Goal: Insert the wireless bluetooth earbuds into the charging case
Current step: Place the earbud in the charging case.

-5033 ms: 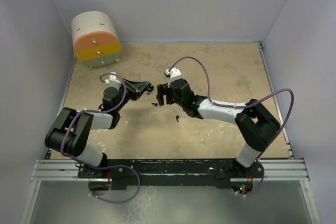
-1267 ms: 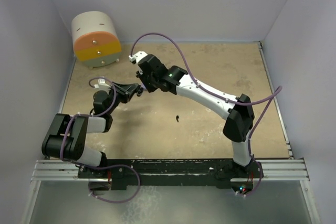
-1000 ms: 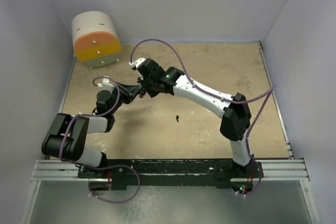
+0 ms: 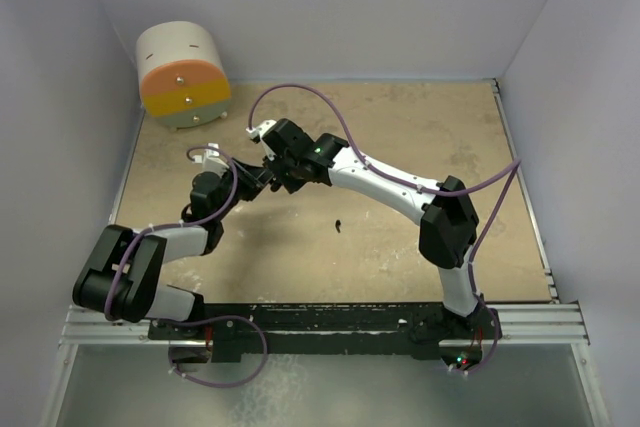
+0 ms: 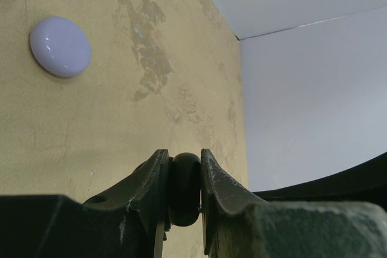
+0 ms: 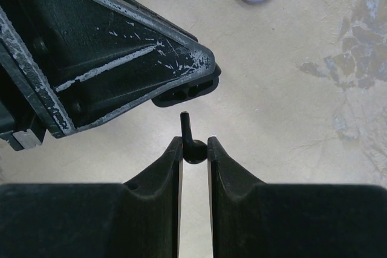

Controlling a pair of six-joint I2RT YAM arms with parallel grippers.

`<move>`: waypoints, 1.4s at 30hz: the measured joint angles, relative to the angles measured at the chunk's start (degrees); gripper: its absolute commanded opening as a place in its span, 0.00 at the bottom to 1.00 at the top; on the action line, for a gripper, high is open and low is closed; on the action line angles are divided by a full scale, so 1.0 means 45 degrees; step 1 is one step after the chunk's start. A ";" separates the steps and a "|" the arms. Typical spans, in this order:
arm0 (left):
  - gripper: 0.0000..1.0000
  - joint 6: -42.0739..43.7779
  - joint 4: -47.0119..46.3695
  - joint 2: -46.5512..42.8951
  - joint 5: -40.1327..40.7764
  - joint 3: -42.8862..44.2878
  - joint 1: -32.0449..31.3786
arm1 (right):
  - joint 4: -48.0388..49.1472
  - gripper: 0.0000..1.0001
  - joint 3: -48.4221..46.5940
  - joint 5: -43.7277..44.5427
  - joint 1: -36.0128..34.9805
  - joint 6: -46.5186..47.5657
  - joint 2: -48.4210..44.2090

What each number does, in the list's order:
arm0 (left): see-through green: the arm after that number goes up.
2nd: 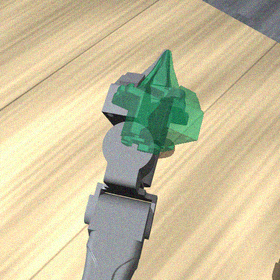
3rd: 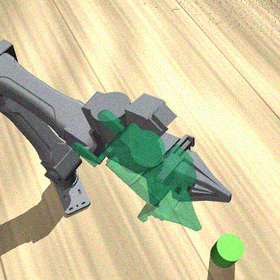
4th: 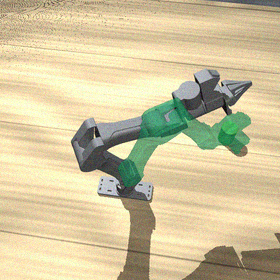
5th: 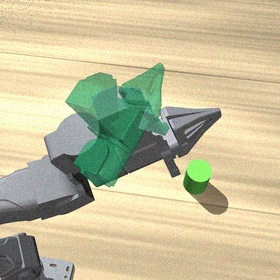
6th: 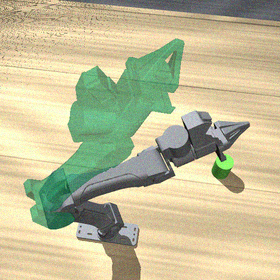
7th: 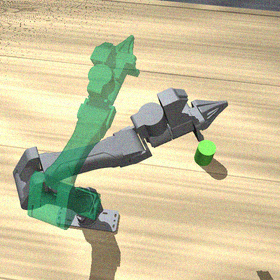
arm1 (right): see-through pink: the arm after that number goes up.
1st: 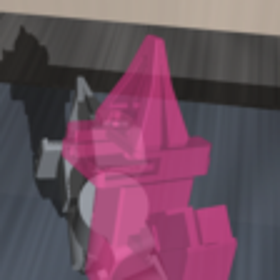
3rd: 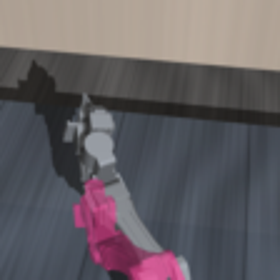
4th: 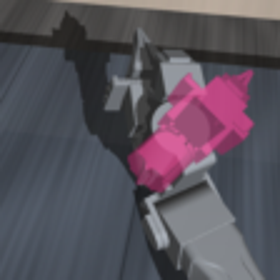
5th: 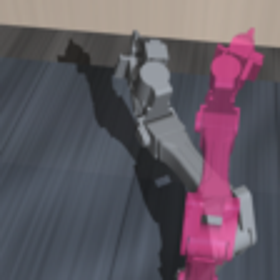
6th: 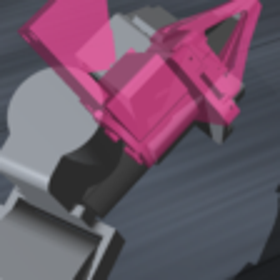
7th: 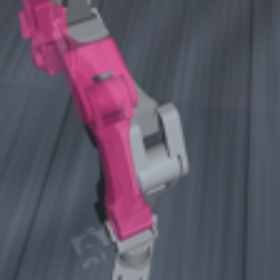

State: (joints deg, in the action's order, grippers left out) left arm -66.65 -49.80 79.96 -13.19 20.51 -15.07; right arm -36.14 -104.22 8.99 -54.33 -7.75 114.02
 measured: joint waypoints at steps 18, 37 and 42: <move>0.00 0.0078 -0.0019 -0.0340 -0.0005 0.0000 -0.0345 | 0.0092 0.00 0.0058 -0.0243 0.0005 0.0102 0.0000; 0.00 0.0413 -0.0146 -0.0646 -0.0102 0.0000 -0.0447 | 0.0189 0.00 0.0141 -0.0253 0.0073 0.0117 0.0000; 0.00 0.0520 -0.0233 -0.0646 -0.0136 0.0000 -0.0505 | 0.0151 0.01 0.0141 -0.0257 0.0083 0.0131 0.0000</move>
State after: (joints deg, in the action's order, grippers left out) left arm -64.31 -50.85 77.06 -13.80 20.51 -17.34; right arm -35.46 -103.59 7.84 -53.95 -7.16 114.02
